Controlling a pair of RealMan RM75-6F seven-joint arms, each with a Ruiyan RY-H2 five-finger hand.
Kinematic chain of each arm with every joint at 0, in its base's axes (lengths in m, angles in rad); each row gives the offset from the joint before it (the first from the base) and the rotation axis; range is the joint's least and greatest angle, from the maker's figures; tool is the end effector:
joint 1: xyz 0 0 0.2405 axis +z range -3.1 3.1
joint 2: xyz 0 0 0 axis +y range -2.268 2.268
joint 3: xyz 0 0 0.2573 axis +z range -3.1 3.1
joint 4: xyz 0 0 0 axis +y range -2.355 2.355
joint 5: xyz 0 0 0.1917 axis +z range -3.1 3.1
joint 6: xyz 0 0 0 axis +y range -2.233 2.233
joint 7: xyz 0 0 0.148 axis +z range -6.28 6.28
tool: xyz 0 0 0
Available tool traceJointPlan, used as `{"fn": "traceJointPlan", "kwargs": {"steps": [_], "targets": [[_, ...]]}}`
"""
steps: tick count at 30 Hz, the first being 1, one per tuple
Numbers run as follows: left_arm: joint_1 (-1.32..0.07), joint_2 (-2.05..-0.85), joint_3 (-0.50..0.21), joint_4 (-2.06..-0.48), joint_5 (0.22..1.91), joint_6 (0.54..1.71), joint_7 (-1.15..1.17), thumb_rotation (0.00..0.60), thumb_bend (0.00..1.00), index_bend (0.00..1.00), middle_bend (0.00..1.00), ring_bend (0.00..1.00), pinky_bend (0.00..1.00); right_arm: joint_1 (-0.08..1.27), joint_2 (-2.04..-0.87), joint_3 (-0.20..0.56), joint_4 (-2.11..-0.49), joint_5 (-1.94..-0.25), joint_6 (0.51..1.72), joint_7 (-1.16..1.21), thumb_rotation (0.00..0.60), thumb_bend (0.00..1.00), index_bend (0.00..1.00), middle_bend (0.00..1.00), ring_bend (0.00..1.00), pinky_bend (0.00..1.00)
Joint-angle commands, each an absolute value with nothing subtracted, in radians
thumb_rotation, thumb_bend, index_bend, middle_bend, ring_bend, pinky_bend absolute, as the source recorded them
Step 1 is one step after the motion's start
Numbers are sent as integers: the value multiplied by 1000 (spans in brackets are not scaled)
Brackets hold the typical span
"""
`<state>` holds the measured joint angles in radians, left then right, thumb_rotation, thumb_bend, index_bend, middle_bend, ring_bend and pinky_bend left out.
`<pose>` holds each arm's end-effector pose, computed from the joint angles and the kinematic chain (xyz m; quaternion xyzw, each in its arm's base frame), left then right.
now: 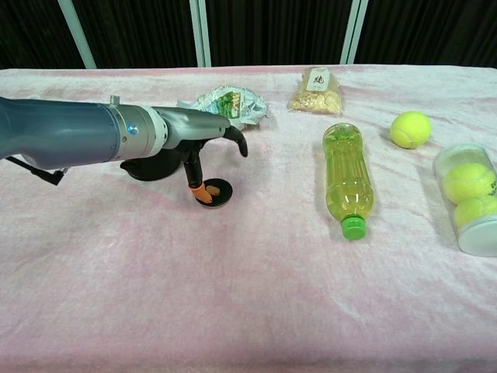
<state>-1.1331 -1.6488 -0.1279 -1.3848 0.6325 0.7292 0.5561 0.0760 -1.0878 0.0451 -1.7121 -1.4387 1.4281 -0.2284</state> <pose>-0.0714 0.3739 -0.0616 -0.8215 -0.3731 -0.2573 0.3460 -0.3015 -0.1781 0.1720 0.6211 -0.3738 0.3102 0.6151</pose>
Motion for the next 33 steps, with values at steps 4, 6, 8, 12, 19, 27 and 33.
{"fn": "traceJointPlan", "kwargs": {"steps": [4, 6, 8, 12, 19, 27, 33], "targets": [[-1086, -1633, -262, -1434, 713, 779, 361, 600, 68, 135, 40, 0, 0, 76, -1089, 48, -1712, -1432, 1428, -230, 600, 40, 193, 96, 250, 208], [-1071, -1607, -286, -1444, 761, 795, 319, 600, 68, 152, 53, 0, 0, 76, -1089, 47, -1712, -1432, 1427, -232, 600, 40, 193, 96, 250, 208], [-1061, -1580, -299, -1454, 792, 809, 300, 600, 69, 176, 69, 0, 0, 76, -1089, 47, -1712, -1432, 1427, -235, 600, 41, 193, 96, 250, 208], [-1035, -1502, -314, -1501, 858, 855, 291, 600, 69, 208, 83, 0, 0, 77, -1090, 47, -1712, -1430, 1425, -243, 600, 40, 193, 96, 250, 208], [-955, -1218, -244, -1765, 883, 1010, 528, 600, 72, 216, 90, 0, 0, 76, -1093, 48, -1712, -1424, 1428, -257, 600, 42, 193, 97, 250, 208], [-743, -977, -101, -2079, 872, 1182, 546, 600, 72, 215, 81, 0, 0, 75, -1094, 50, -1709, -1427, 1437, -269, 600, 42, 193, 97, 250, 208], [-500, -907, 59, -2075, 1130, 1346, 366, 600, 72, 212, 72, 0, 0, 76, -1098, 48, -1702, -1438, 1440, -271, 600, 42, 193, 97, 250, 208]]}}
